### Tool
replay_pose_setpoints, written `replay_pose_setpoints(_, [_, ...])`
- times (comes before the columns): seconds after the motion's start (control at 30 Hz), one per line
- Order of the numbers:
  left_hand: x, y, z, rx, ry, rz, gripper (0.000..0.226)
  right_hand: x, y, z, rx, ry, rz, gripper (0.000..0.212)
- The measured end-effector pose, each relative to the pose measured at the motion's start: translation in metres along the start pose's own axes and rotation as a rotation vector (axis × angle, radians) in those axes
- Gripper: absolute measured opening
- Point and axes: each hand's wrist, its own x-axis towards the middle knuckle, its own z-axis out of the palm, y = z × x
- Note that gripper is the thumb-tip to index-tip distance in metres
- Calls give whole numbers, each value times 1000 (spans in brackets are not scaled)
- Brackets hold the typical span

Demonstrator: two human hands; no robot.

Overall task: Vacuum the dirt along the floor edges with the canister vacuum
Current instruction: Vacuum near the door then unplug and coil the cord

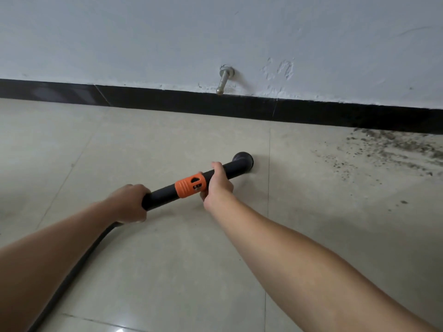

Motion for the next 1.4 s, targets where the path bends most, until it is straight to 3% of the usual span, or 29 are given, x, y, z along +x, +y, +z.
replay_pose_setpoints(0.13, [-17,-35,12,54,-102,-96,25,-1,39,15,-101,-58,91,32])
replay_pose_setpoints(0.23, [-39,-60,25,-14,-241,-180,21,2,58,38,-277,-162,132,45])
replay_pose_setpoints(0.33, [-45,-67,34,-113,-269,-219,22,6,57,58,-358,-202,112,53])
replay_pose_setpoints(0.47, [-29,-68,31,-59,-242,-178,24,5,58,53,-248,-123,84,46])
replay_pose_setpoints(0.67, [-4,-76,18,286,-263,-20,28,-19,96,11,55,-62,193,39])
replay_pose_setpoints(0.93, [50,-32,-7,469,-22,298,22,-43,107,-51,369,-42,255,43])
replay_pose_setpoints(1.1, [54,51,-23,413,48,346,22,-29,48,-83,358,30,90,46])
replay_pose_setpoints(1.23, [51,83,-27,331,8,327,29,-11,-6,-92,335,121,-18,45])
replay_pose_setpoints(1.4, [48,61,-25,488,-50,299,24,-14,44,-87,350,48,86,56])
